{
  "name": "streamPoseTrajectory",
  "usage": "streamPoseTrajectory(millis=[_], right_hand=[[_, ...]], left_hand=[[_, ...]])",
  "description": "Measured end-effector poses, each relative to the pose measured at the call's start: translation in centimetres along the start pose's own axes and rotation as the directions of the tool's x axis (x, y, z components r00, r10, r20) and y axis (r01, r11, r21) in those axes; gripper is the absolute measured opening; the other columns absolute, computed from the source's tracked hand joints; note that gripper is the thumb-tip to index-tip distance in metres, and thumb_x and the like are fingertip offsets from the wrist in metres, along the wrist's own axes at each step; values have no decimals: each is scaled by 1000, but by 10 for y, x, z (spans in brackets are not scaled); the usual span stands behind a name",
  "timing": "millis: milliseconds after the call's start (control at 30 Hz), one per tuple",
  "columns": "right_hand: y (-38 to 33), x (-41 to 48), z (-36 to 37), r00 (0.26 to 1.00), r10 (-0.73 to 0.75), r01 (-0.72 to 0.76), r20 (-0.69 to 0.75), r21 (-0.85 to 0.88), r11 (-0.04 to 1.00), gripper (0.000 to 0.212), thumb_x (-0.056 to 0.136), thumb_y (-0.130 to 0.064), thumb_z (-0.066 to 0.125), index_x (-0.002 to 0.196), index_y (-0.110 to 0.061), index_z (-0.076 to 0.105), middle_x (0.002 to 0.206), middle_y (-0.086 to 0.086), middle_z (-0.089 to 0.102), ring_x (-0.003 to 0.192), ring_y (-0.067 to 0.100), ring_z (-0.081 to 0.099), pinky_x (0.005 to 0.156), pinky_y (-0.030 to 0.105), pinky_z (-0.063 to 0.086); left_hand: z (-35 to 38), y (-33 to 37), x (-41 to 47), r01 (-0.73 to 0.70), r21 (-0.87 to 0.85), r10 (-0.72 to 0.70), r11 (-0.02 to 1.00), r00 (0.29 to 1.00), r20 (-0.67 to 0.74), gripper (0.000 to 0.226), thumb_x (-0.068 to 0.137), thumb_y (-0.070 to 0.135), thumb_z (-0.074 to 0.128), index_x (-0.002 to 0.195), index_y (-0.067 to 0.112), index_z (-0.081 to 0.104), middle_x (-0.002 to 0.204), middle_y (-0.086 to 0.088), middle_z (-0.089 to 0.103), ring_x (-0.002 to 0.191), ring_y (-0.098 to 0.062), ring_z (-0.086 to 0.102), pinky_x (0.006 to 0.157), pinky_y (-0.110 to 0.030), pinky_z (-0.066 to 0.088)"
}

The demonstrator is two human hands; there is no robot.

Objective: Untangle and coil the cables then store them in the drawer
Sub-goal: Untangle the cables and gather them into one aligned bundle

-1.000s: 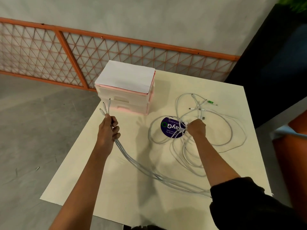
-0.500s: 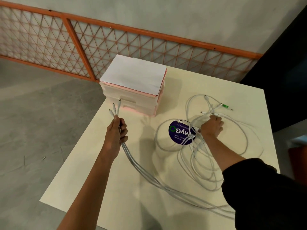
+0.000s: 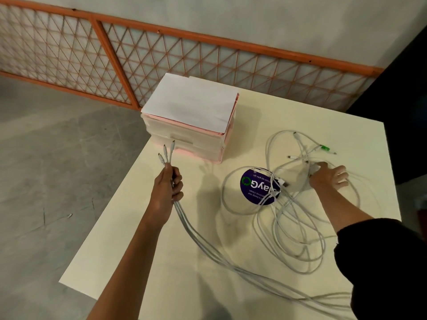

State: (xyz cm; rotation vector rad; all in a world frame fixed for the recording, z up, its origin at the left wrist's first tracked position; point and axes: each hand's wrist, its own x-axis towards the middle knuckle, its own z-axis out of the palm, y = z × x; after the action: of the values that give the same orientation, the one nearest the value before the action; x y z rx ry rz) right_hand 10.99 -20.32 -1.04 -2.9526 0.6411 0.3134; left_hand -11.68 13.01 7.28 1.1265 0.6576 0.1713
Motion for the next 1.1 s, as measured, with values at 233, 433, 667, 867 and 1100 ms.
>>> streamPoseTrajectory(millis=[233,433,667,867,1100], right_hand=[[20,-11,-1,998,53,-53,-34,6,999,33,97,-14,44,129,-10,45,141,18,36,132,33,25,109,45,19],[14,-18,-58,962,54,29,-267,298,954,26,95,-20,53,117,-5,52,122,20,56,120,35,44,101,47,26],[-12,-50,-130,935,-236,353,-265,623,698,19,87,-20,67,96,-4,71,90,14,68,75,22,63,71,28,52],[-36,-118,-156,843,-526,328,-115,885,332,17,98,-5,48,102,3,63,80,12,55,61,10,49,56,16,54],[-47,-210,-158,652,-758,301,19,911,281,7,90,-8,62,97,-9,63,89,4,67,73,10,61,67,19,48]], left_hand=[[-1,0,-4,-11,-12,11,1000,1000,17,41,103,39,29,75,15,45,57,7,34,40,-3,22,37,-15,17],[5,6,-13,-38,-15,39,999,997,63,40,104,38,29,75,15,45,56,8,36,40,-3,23,37,-15,18],[17,15,-28,-87,-1,86,996,982,166,35,103,34,32,79,16,48,62,9,44,46,-4,29,43,-15,27],[29,20,-45,-144,17,136,989,961,241,34,103,33,32,80,16,51,65,9,51,55,-6,46,56,-22,36],[36,24,-62,-180,42,160,983,942,294,37,104,33,29,81,15,51,68,8,62,68,-9,65,69,-26,46]])
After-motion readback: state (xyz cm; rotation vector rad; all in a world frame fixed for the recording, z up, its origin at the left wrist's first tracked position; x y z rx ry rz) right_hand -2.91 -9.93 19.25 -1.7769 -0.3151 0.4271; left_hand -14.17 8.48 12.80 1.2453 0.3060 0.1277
